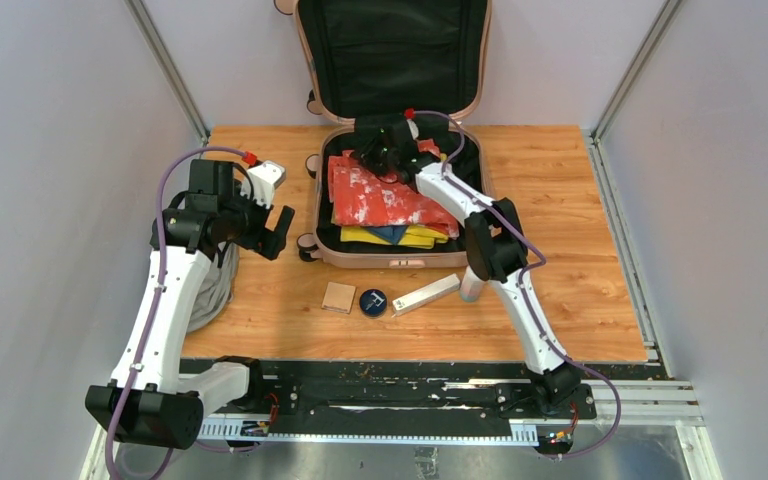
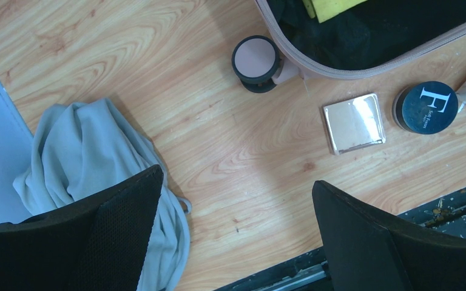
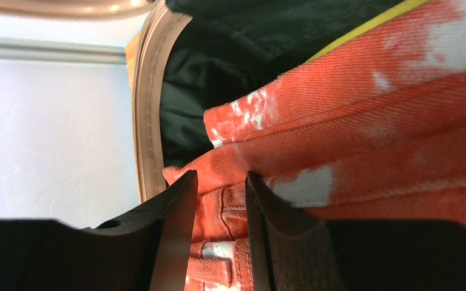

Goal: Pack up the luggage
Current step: Place the clothes in the luggage.

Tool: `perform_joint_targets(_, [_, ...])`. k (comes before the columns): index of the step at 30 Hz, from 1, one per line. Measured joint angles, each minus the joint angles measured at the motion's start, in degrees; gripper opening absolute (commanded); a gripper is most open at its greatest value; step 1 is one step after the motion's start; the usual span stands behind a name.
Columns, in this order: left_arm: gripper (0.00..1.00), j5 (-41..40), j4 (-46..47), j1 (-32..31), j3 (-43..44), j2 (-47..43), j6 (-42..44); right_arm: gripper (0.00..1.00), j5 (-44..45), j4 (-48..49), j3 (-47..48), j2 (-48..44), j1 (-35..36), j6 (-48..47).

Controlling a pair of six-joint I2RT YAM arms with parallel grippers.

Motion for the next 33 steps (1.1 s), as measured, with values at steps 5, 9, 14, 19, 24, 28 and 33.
perform_joint_targets(5, [1.00,0.0,0.0,0.0,0.0,0.0,0.0,0.45,5.5,-2.9,0.3,-1.0,0.1,-0.3])
perform_joint_targets(9, [1.00,0.1,0.0,0.0,0.0,-0.3,-0.2,0.59,6.7,-5.9,3.9,-0.5,-0.1,-2.1])
perform_joint_targets(14, [1.00,0.4,0.0,0.0,0.0,-1.0,-0.3,0.71,3.4,-10.0,9.0,-0.6,-1.2,-6.4])
perform_joint_targets(19, [1.00,1.9,0.0,0.0,0.2,-0.9,-0.5,0.61,-0.7,-10.5,-3.9,-11.4,-6.5,-9.4])
perform_joint_targets(24, [1.00,4.2,0.0,0.0,1.6,1.2,-1.0,0.48,-3.9,-7.1,-24.2,-26.0,-15.2,-9.4])
perform_joint_targets(28, [1.00,5.6,0.8,-0.4,3.1,5.3,-1.5,0.40,-7.3,-5.7,-32.8,-27.1,-19.6,-9.2])
perform_joint_targets(33, [1.00,4.6,3.3,-5.7,7.1,13.5,-2.4,0.39,-10.3,-3.8,-35.6,-23.9,-18.7,-11.0])
